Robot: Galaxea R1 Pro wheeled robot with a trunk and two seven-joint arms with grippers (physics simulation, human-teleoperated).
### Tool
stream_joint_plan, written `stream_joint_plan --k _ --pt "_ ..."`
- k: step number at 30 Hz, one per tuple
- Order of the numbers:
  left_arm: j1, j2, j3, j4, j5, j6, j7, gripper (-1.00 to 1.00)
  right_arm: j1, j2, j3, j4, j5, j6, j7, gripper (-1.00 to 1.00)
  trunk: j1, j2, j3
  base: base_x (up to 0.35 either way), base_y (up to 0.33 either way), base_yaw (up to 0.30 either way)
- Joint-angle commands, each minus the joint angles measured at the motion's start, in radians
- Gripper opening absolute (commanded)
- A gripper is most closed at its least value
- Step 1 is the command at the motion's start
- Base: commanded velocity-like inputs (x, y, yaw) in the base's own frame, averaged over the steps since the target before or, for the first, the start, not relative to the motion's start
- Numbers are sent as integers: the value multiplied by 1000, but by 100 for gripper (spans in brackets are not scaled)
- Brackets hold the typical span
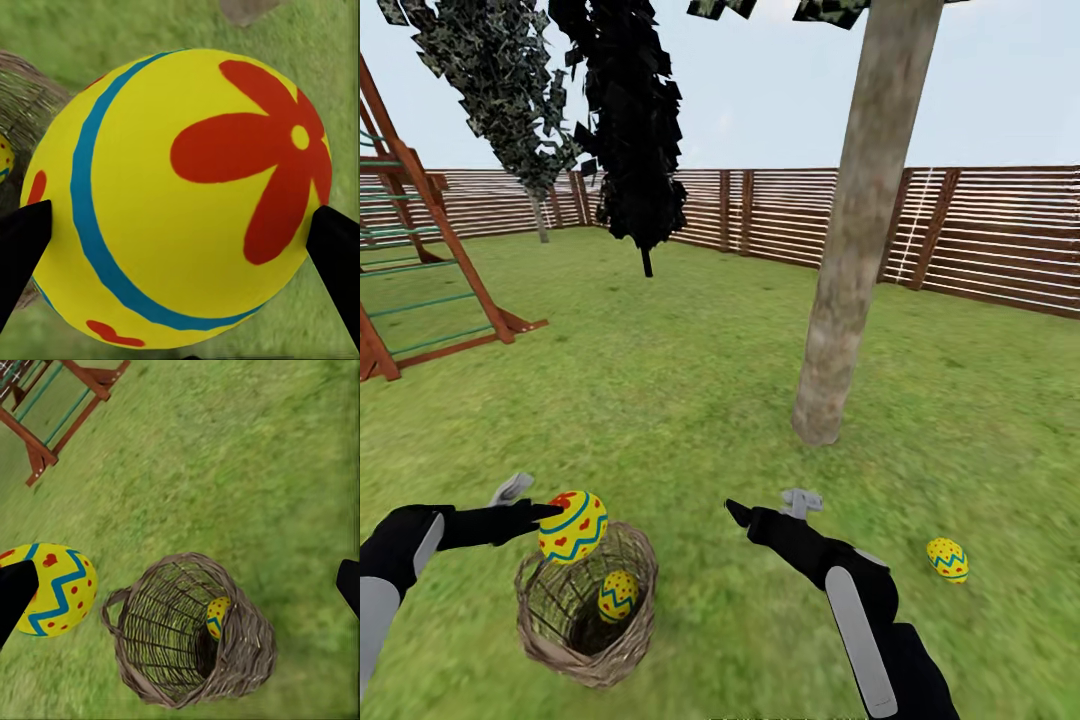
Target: Take the three Easter eggs out of the wicker basket on the lawn in the garden, then place them on the lawn next to a single tree (choose any tree) so that all three eggs are next to the same tree and none are left in the basket.
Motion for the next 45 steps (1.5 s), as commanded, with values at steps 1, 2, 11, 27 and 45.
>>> stream_joint_plan --k 1,2,11,27,45 --pt "-1 0 5 0 -5 7 -5 -100 -1 1 -1 -1 3 0 4 100 -4 7 4 -111 0 -202" --pt "-1 0 5 0 -5 7 -5 -100 -1 1 0 -1 3 -2 4 100 -8 14 8 -111 0 -203" --pt "-1 -1 4 0 -5 6 -5 -100 -1 1 0 -1 3 -8 1 100 -42 77 38 -111 0 -37" --pt "-1 -1 4 0 -6 3 -4 -100 -1 1 1 -1 2 -9 1 100 -104 189 88 -111 0 0" --pt "-1 -4 2 0 -6 1 1 -100 -1 1 1 -1 2 -9 6 100 -173 315 145 -111 0 -4"
